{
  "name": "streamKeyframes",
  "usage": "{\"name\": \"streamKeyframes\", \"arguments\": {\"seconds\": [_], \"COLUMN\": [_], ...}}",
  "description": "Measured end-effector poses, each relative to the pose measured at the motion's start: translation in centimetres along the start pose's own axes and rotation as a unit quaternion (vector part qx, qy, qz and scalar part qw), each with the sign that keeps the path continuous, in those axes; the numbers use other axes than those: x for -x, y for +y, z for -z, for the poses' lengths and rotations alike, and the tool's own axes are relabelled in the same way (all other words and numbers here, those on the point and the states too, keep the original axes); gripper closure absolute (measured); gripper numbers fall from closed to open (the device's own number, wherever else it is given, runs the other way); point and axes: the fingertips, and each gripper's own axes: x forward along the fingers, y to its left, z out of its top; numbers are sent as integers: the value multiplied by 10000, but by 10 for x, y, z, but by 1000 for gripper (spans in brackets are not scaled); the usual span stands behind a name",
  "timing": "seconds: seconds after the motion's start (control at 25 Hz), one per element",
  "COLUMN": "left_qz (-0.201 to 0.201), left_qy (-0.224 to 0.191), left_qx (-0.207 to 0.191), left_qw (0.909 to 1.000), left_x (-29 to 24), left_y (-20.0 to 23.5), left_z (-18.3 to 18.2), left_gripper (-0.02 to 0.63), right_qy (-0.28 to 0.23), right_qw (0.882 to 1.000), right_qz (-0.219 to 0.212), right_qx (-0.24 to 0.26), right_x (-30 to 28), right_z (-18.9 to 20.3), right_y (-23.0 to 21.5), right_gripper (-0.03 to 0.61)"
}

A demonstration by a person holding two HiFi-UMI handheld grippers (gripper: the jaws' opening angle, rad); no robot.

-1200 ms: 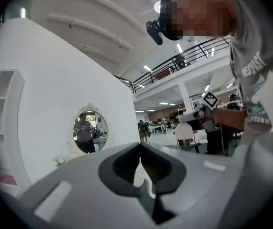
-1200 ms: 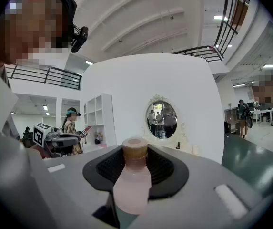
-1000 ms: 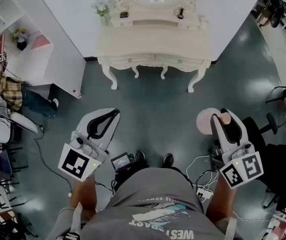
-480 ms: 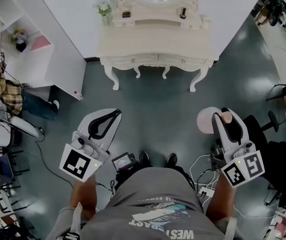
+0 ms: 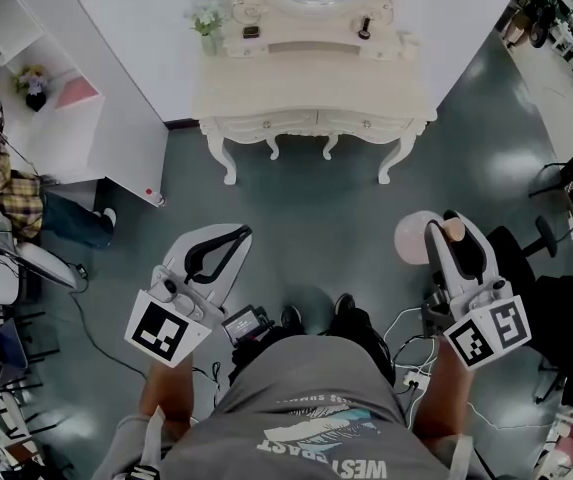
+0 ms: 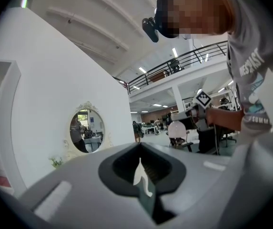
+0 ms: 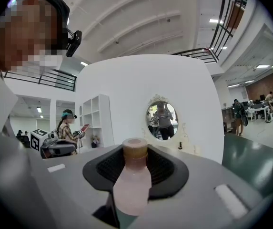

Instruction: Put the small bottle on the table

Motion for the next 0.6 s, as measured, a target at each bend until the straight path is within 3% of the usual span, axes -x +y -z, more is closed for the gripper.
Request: {"name": "streamKeyframes", "arguments": {"seconds": [0.6], "left_qz": [-329], "left_qy": [243], "left_qx": [67], "left_qw": [9991], "left_x": [-74], "left_y": [23], "left_z": [2], "left_gripper": [611], "right_qy": [52], "right_qw": [9992], "right_qz": [-400], "right_qx": [-85], "right_x": [-65], "right_z": [-7], "right_y": [-70], "right_gripper": [436]}}
